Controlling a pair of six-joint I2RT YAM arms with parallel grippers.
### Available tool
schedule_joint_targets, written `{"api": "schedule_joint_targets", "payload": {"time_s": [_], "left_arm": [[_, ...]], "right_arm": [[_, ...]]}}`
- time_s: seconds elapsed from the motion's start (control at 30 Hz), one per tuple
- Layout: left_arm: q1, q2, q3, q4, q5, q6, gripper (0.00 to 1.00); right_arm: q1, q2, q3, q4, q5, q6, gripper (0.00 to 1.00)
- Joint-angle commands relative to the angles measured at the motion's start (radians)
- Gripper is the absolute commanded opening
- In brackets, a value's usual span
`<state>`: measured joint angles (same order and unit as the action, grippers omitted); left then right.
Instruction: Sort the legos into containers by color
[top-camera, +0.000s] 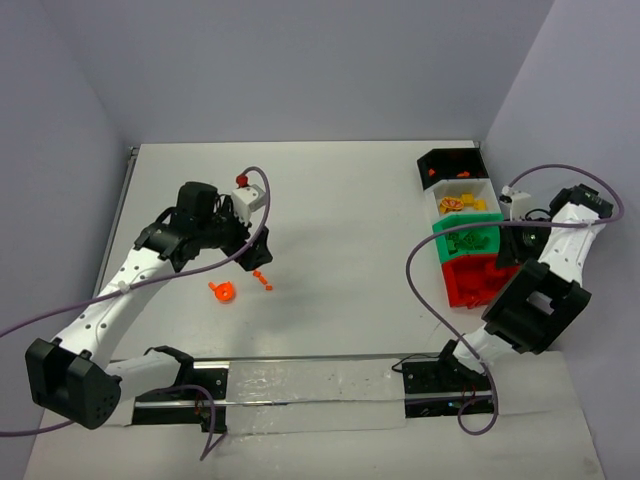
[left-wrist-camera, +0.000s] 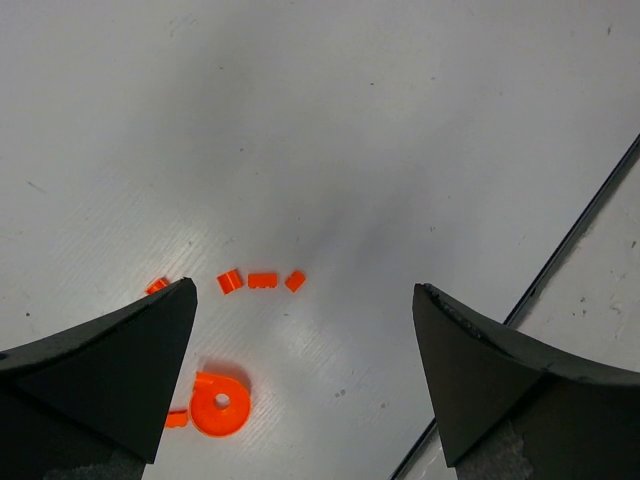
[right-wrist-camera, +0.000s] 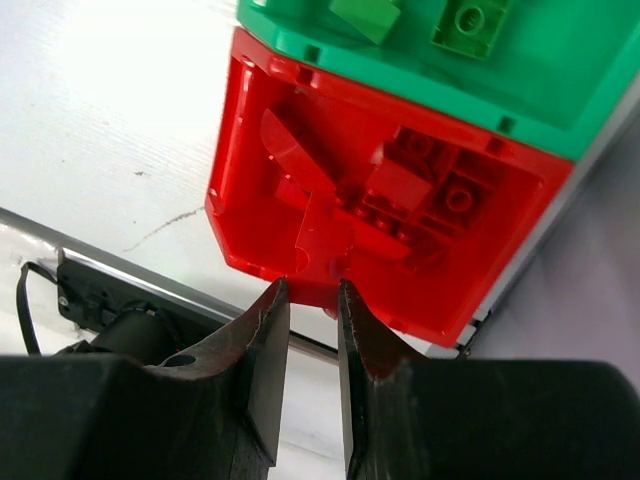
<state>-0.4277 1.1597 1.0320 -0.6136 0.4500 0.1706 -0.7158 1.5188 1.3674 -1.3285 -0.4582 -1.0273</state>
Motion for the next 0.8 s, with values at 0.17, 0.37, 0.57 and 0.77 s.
{"api": "schedule_joint_targets", "payload": {"time_s": [0.17,0.37,0.57,0.77], "left_arm": [[0.042,-0.001,-0.013,0.053,-0.067,-0.117,0.99],[0.047,-0.044,-0.033,0.058,-0.095,-0.113,0.99],[0.047,-0.063,-0.046,0.054,-0.093,-0.117,0.99],[0.049,-0.074,-0.056,0.049,-0.107,-0.097,0.99]], "right_arm": [[0.094,0.016,-0.036,0.045,0.046,0.108,0.00],[0.131,0.050,-0.062,0.077,0.075,0.130,0.00],[0.172,0.080,-0.104,0.114,0.092,0.150,0.00],[0.180,0.122,-0.100,0.156,0.133,0.184,0.14]]}}
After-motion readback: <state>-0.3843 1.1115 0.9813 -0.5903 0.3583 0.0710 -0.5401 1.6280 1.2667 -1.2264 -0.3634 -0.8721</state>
